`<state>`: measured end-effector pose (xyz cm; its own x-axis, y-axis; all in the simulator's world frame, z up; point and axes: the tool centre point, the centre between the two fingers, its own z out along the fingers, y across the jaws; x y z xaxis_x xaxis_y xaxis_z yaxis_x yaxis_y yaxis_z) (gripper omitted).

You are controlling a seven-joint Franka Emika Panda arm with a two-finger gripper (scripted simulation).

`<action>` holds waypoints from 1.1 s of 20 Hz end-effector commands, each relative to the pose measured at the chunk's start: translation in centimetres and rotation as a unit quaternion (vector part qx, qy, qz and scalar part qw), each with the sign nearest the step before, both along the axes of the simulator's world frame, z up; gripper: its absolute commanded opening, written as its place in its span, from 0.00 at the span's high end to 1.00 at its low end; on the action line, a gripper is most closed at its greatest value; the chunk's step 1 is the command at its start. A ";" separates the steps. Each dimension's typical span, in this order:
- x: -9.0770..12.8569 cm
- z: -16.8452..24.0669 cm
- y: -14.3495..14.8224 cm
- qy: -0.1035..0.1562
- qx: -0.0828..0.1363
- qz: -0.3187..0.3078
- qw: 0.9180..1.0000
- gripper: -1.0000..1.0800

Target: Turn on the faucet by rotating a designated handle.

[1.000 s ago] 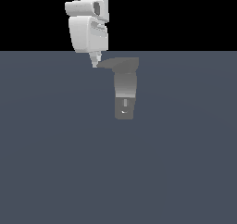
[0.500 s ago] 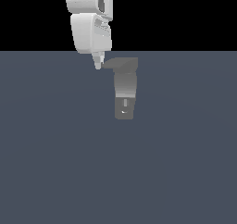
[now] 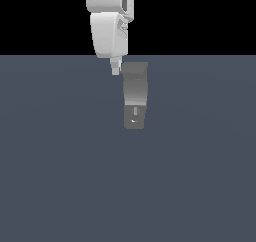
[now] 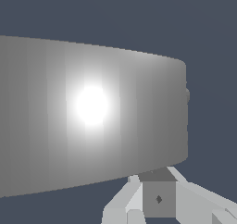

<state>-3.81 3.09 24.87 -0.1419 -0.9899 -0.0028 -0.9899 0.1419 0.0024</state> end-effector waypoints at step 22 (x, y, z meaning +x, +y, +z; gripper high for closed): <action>1.3 0.0 -10.8 -0.001 -0.001 -0.009 1.000 1.00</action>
